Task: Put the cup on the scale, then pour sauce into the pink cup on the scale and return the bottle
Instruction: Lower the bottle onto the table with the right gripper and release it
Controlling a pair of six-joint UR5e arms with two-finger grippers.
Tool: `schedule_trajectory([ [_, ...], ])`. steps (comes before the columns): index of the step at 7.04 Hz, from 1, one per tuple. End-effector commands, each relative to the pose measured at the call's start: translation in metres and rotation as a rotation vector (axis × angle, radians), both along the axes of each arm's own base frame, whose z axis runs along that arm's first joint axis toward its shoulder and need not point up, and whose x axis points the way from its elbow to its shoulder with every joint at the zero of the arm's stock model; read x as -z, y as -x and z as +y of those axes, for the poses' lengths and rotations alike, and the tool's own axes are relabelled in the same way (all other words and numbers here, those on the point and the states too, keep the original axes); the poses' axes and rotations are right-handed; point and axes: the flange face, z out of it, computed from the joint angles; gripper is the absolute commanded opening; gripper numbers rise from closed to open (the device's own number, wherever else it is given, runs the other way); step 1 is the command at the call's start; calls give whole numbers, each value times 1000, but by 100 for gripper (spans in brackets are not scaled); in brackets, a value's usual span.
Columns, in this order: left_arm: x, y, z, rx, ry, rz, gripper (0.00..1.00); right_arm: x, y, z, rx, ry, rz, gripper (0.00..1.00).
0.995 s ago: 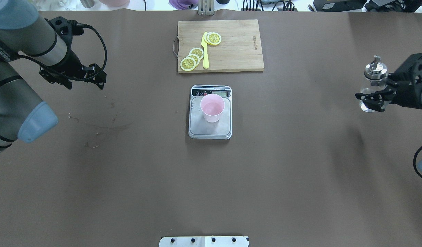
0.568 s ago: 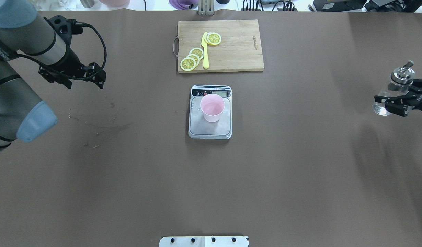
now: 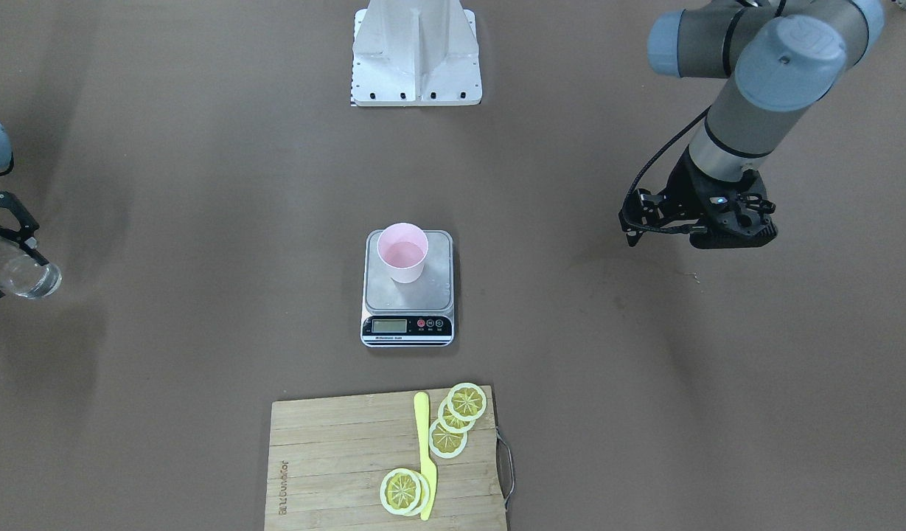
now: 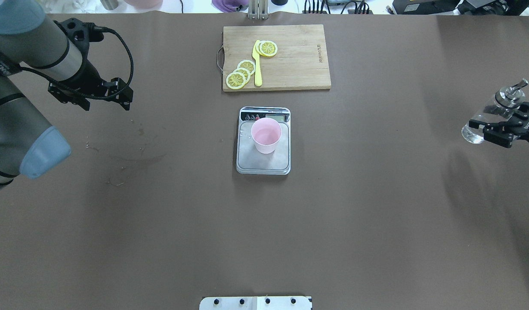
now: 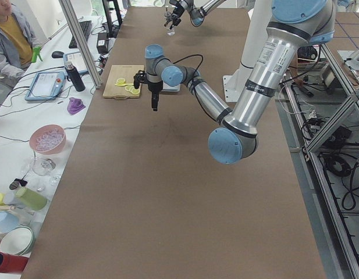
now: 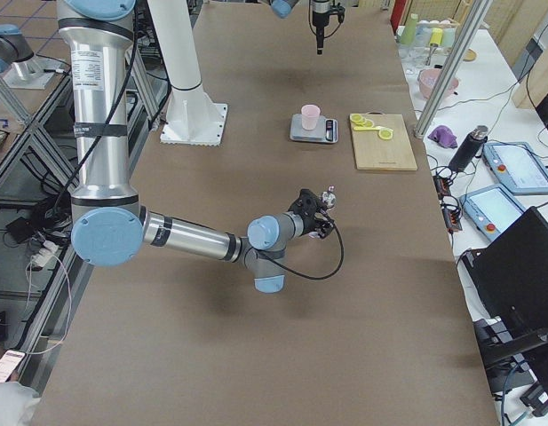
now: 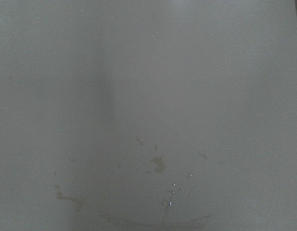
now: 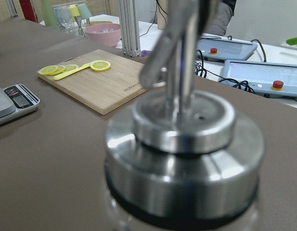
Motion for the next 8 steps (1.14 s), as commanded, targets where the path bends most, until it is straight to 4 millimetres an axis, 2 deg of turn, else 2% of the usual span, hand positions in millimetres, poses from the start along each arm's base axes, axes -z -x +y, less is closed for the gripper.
schedule_trajectory([
  [1, -1, 0, -1, 0, 1, -1, 97, -4, 6, -2, -7, -22, 3, 17],
  [3, -1, -1, 0, -2, 1, -1, 97, -15, 12, 1, 7, 8, 17, 16],
  [4, 0, -1, 0, -1, 1, 0, 97, -30, 14, 5, 20, 37, 23, 15],
  [5, 0, -1, 0, 1, 3, -1, 97, -36, 14, 7, 27, 45, 32, 7],
  [7, -1, -1, 0, 2, 4, -1, 97, -36, 18, 8, 33, 33, 39, 7],
  [8, -1, -1, 0, 2, 4, -1, 97, -42, 19, 12, 39, 43, 46, 8],
])
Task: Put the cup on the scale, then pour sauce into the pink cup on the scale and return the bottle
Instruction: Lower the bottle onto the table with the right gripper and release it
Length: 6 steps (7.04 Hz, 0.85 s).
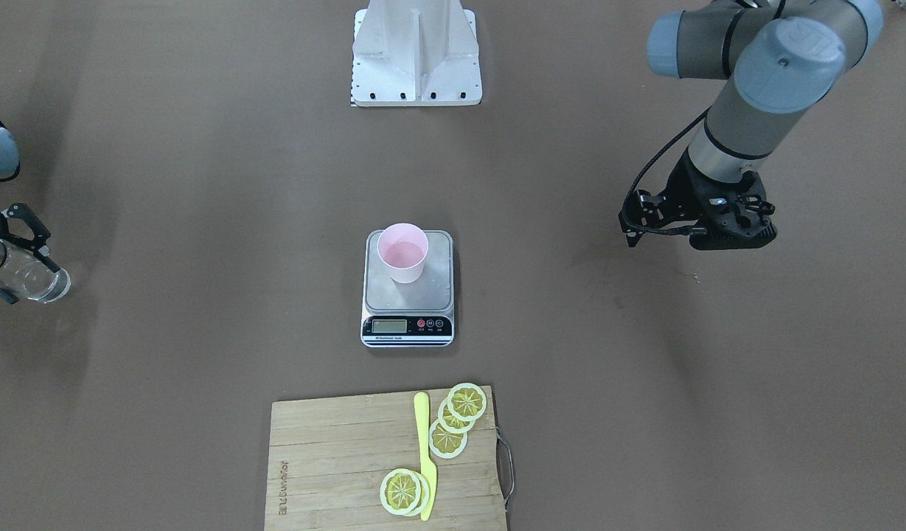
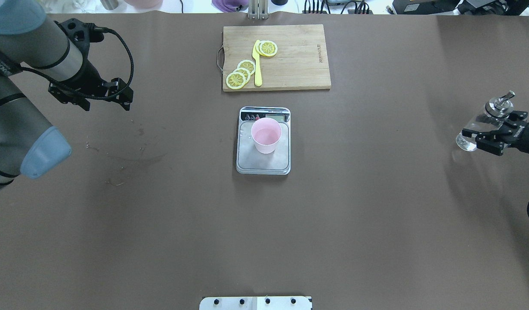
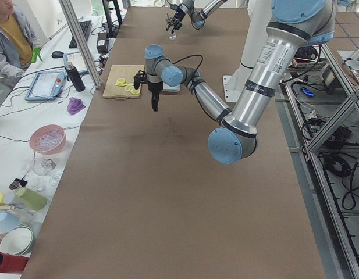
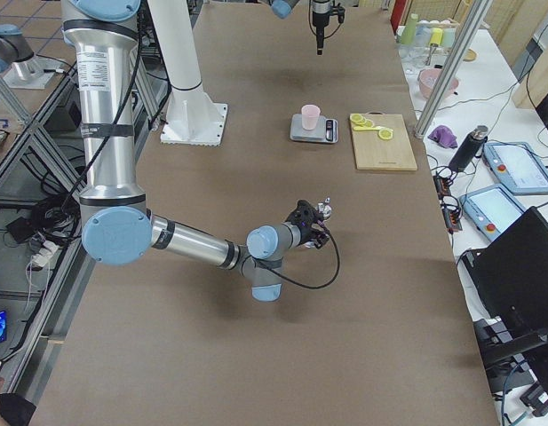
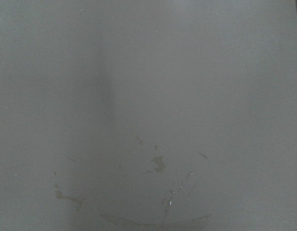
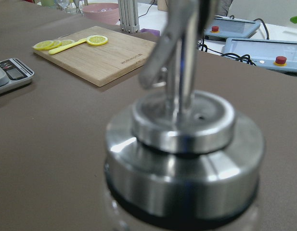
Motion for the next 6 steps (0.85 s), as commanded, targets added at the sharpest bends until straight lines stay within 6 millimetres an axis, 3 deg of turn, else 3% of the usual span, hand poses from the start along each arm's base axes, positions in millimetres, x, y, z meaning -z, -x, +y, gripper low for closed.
schedule_trajectory([
  [1, 0, 0, 0, 0, 0, 0, 97, -10, 2, 5, 9, 18, 11, 9],
  [3, 0, 0, 0, 0, 0, 0, 97, -12, 5, 6, 17, 19, 14, 34],
  [4, 1, 0, 0, 1, 0, 1, 97, -12, 5, 6, 14, 19, 14, 55],
  [5, 1, 0, 0, 1, 0, 1, 97, -13, 4, 7, 14, 21, 15, 94],
  [6, 1, 0, 0, 1, 0, 1, 97, -11, 4, 9, 20, 3, 4, 100],
])
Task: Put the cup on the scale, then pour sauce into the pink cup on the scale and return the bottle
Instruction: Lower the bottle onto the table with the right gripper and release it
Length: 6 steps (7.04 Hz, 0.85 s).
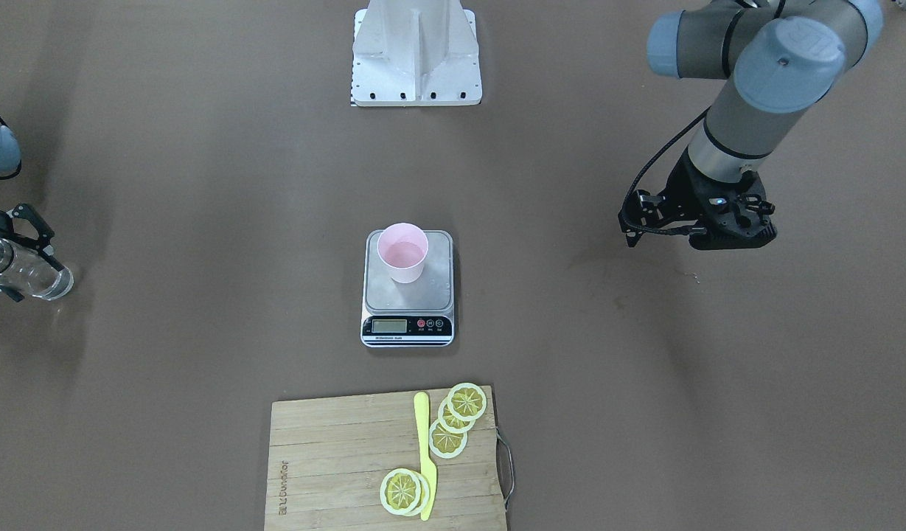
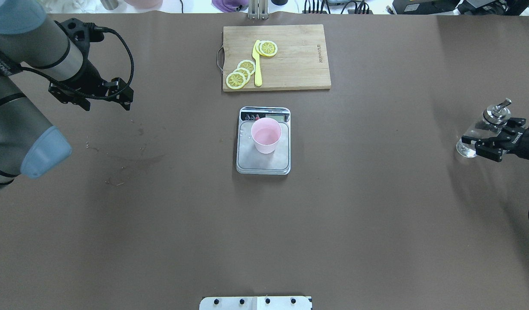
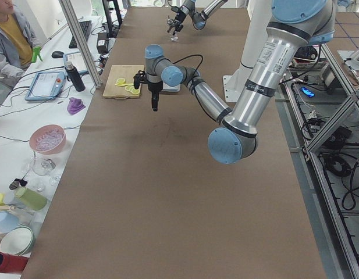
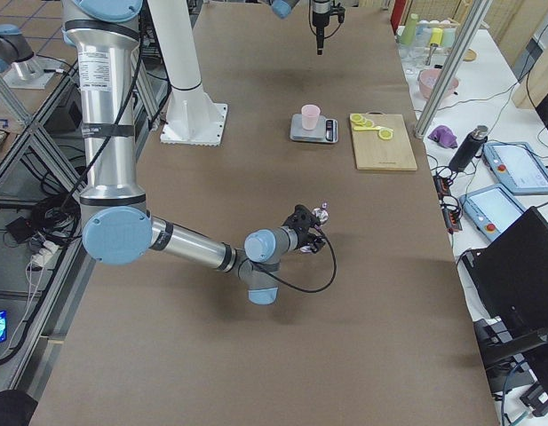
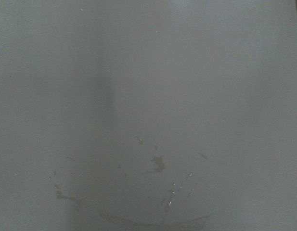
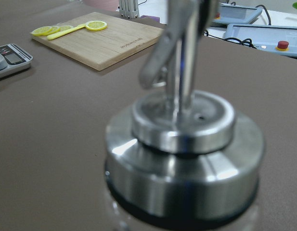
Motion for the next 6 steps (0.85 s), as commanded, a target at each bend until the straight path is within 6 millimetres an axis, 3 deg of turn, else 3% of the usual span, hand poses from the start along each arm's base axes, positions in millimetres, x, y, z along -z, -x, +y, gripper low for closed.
schedule_trajectory([
  [1, 0, 0, 0, 0, 0, 0, 97, -1, -3, 5, -1, -15, -7, 100],
  [4, 1, 0, 0, 1, 0, 1, 97, -11, -11, 22, 67, 10, 0, 100],
  [6, 1, 2, 1, 3, -1, 2, 97, -35, -45, 61, 70, 22, 3, 100],
])
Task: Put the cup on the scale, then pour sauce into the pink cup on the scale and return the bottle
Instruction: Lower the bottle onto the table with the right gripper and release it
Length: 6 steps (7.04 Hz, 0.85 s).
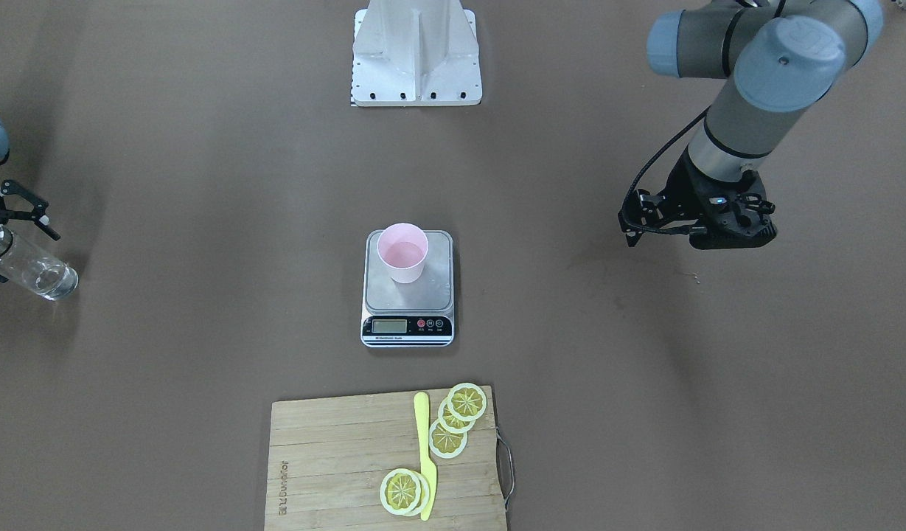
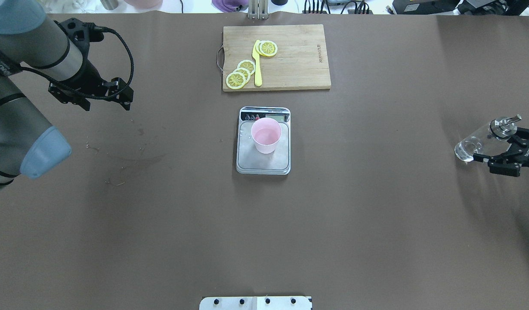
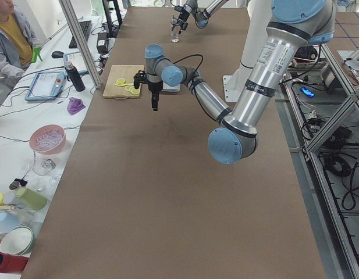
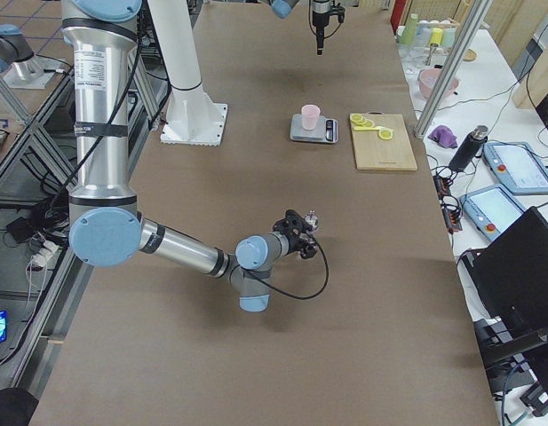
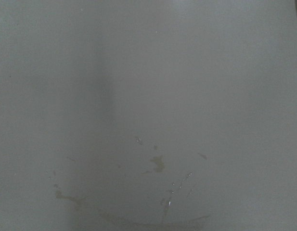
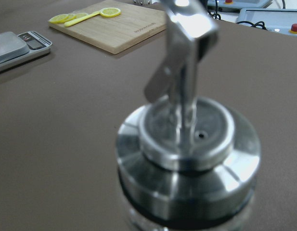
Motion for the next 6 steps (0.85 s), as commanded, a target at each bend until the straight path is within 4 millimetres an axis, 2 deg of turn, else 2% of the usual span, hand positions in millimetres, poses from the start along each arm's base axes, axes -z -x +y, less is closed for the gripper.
schedule_trajectory([
  [1, 2, 1, 1, 2, -2, 3, 97, -22, -49, 32, 12, 30, 5, 100],
  [3, 1, 2, 0, 4, -1, 2, 97, -31, -143, 24, 17, 189, -3, 100],
  [4, 2, 3, 1, 2, -3, 4, 97, -33, -176, 14, 11, 307, -23, 100],
  [5, -2, 3, 1, 2, 2, 0, 97, -39, -188, -1, -1, 451, -33, 100],
  [6, -5, 4, 1, 4, 5, -4, 97, -39, -190, -30, -5, 574, -32, 100],
])
